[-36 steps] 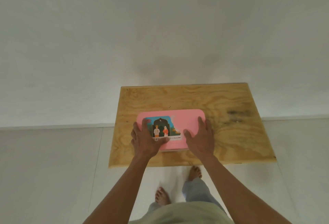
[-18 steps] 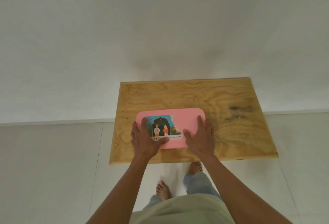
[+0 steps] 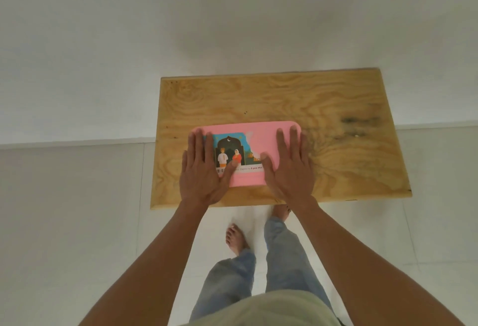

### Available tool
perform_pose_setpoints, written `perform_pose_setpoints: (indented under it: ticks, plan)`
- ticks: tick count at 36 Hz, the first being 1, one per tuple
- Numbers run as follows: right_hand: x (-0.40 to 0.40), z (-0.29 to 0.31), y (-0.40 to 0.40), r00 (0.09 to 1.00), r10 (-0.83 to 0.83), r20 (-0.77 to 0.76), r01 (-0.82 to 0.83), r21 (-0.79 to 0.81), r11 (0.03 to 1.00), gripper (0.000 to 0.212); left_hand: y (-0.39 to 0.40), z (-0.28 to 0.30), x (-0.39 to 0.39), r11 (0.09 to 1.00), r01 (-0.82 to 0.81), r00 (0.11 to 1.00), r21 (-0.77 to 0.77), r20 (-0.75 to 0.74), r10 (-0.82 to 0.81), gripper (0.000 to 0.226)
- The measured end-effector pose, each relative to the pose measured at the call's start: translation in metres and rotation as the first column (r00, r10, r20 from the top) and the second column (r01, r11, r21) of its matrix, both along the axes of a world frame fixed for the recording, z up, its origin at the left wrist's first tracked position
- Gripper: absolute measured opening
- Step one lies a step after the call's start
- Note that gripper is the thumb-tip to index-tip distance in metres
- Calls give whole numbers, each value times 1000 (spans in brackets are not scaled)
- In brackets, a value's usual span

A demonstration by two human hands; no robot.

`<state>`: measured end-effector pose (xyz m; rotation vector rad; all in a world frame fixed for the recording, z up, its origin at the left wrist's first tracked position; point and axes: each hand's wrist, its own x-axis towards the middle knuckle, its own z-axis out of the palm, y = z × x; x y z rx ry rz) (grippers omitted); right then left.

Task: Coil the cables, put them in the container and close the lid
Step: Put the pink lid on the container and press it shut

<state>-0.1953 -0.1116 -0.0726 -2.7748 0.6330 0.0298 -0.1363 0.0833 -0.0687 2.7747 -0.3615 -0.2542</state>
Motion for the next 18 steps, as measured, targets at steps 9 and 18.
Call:
perform_pose_setpoints:
  ticks: [9, 18]
  plan:
    - [-1, -9, 3, 994, -19, 107, 27, -68, 997, 70, -3, -10, -2, 1000, -16, 992, 18, 124, 13, 92]
    - [-1, -17, 2, 985, -5, 171, 23, -103, 994, 71, -3, -13, -1, 999, -27, 990, 38, 138, 21, 93]
